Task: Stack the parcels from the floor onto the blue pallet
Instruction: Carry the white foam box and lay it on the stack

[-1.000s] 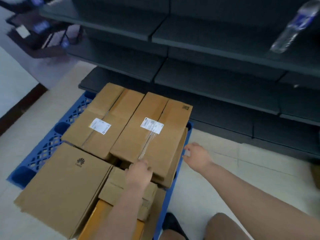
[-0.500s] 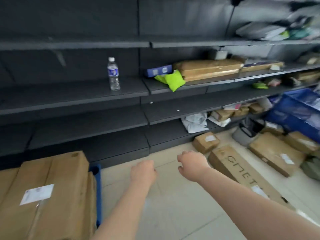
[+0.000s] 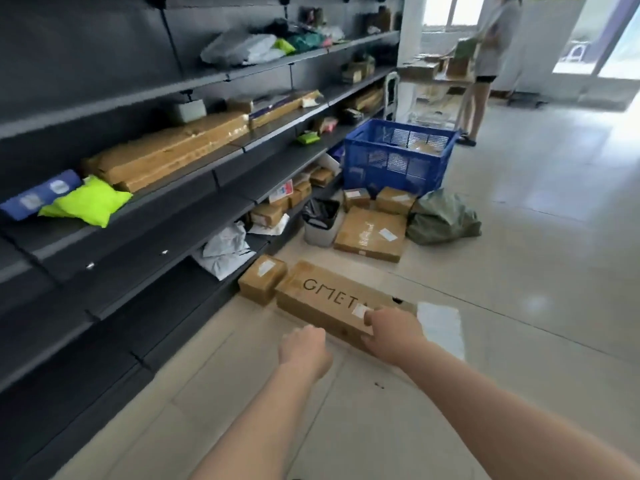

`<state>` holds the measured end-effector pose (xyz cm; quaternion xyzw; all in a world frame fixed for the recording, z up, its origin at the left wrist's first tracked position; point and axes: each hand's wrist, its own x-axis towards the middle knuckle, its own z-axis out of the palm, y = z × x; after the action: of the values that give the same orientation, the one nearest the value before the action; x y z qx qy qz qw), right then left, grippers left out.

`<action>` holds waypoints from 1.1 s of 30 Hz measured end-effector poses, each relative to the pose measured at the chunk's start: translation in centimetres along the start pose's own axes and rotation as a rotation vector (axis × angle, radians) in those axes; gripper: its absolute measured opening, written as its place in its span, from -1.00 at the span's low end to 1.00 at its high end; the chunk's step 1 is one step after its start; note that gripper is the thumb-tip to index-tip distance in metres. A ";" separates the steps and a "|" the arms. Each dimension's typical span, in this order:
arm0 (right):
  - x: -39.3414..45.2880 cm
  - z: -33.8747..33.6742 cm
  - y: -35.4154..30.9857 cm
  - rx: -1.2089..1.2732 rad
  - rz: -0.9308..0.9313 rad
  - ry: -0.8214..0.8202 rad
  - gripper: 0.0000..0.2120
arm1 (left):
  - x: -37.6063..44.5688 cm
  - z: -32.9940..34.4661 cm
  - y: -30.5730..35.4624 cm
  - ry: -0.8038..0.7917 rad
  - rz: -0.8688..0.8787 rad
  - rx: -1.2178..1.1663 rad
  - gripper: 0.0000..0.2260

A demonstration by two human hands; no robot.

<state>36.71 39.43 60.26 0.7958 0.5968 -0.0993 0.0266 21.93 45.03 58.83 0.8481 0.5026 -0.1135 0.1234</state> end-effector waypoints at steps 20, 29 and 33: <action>23.8 13.2 37.1 0.346 0.734 -0.357 -0.63 | 40.2 11.0 29.4 -0.444 0.246 -0.059 -0.78; 34.5 43.7 49.8 0.756 1.100 -0.328 -0.38 | 57.4 40.6 38.4 -0.586 -0.085 -0.302 -0.60; 38.0 58.1 55.9 0.761 1.243 -0.360 0.07 | 65.4 54.0 39.9 -0.593 -0.251 -0.340 -0.42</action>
<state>92.95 49.99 -8.05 0.9119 -0.0516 -0.3942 -0.1018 84.02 63.03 -9.02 0.6775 0.5568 -0.2835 0.3880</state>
